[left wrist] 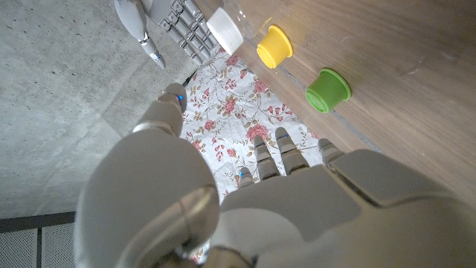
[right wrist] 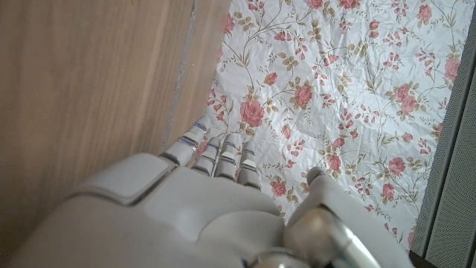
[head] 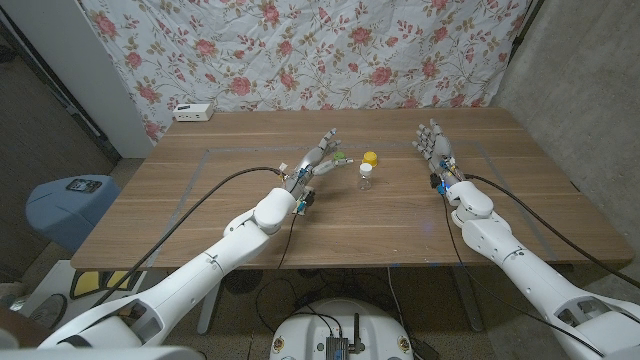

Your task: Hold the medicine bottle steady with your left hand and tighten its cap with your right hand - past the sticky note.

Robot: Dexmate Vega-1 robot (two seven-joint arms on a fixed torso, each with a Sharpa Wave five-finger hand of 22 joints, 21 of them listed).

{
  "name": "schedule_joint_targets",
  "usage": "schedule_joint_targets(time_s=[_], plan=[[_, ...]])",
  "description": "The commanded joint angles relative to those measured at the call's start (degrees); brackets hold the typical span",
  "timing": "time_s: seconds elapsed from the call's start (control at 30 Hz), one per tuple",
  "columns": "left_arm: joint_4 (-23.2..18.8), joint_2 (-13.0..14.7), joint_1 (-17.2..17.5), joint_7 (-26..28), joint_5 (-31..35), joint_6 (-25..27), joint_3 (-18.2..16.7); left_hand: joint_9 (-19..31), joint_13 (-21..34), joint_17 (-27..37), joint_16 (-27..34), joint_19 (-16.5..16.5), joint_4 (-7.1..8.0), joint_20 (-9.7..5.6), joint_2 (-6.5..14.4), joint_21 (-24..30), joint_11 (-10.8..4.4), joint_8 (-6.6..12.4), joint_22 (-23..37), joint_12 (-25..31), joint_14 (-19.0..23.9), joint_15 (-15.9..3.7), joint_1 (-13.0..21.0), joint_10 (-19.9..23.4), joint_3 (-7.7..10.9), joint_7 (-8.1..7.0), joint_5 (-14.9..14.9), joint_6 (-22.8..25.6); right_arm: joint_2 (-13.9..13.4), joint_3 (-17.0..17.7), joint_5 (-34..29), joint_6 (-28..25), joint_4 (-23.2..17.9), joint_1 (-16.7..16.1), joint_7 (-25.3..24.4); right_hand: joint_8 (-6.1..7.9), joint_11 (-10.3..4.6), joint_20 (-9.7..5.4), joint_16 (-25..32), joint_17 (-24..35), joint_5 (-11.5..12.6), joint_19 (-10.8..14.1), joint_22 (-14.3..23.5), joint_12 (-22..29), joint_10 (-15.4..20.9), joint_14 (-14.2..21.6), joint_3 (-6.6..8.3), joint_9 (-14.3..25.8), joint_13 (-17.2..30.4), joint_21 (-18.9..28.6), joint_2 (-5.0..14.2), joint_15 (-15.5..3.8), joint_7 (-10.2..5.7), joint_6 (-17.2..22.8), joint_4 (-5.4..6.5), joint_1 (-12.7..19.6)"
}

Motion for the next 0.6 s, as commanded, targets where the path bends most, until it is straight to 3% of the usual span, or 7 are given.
schedule_joint_targets(time_s=[0.03, 0.17, 0.3, 0.6], plan=[[0.29, -1.05, 0.39, 3.34, 4.30, 0.12, 1.10, 0.26, 0.02, 0.09, 0.32, 0.02, 0.16, -0.85, 0.14, 0.04, -0.17, 0.23, 0.00, 0.59, 1.16, -4.06, 0.88, 1.30, -0.51, -0.54, 0.09, -4.02, 0.60, -0.24, -0.13, 0.08, 0.84, 0.30, -0.35, 0.14, -0.10, -3.80, 0.14, 0.16, 0.25, 0.16, 0.20, 0.15, 0.27, 0.41, 0.27, 0.15, 0.20, 0.36, 0.89, -1.23, -0.08, -0.03, 0.14, -0.43], [0.71, -1.35, 0.34, 3.22, 4.29, -0.06, 1.22, 0.25, 0.00, 0.08, 0.35, 0.80, 0.34, -0.96, 0.38, 0.24, 0.15, 0.23, -0.01, 0.64, 2.06, -4.18, 1.07, 2.23, -0.90, -0.37, 0.01, -3.55, 0.69, -0.25, -0.19, 0.15, 0.95, 0.20, -0.57, 0.14, -0.20, -3.79, 0.14, 0.17, 0.26, 0.14, 0.21, 0.12, 0.24, 0.43, 0.25, 0.15, 0.20, 0.35, 0.86, -1.24, -0.06, -0.04, 0.14, -0.45], [0.81, -1.31, 0.21, 3.12, 4.74, 0.49, 1.46, 0.25, -0.03, 0.07, 0.28, 2.17, 0.56, -0.12, 0.81, 0.47, 0.19, 0.23, -0.03, 0.48, 3.23, -4.31, 1.38, 3.13, -1.46, 0.06, -0.13, -2.81, 0.83, -0.26, -0.24, 0.24, 1.18, 0.19, -0.75, 0.13, -0.04, -3.73, 0.13, 0.17, 0.27, 0.11, 0.21, 0.12, 0.28, 0.43, 0.23, 0.15, 0.20, 0.33, 0.83, -1.22, -0.18, -0.02, 0.14, -0.46], [2.18, -1.75, -0.29, 4.10, 6.55, 0.61, 2.20, 0.26, -0.03, 0.06, 0.06, 2.74, 0.52, -0.87, 0.96, 0.37, 0.02, 0.12, -0.04, 0.22, 3.72, -4.33, 1.89, 3.64, -1.99, 0.98, -0.26, -2.58, 1.08, -0.32, -0.53, 0.50, 1.66, 0.40, -1.12, 0.16, 0.10, -3.68, 0.11, 0.17, 0.30, 0.01, 0.21, 0.14, 0.42, 0.45, 0.20, 0.14, 0.20, 0.29, 0.80, -1.24, -0.38, 0.09, 0.15, -0.49]])
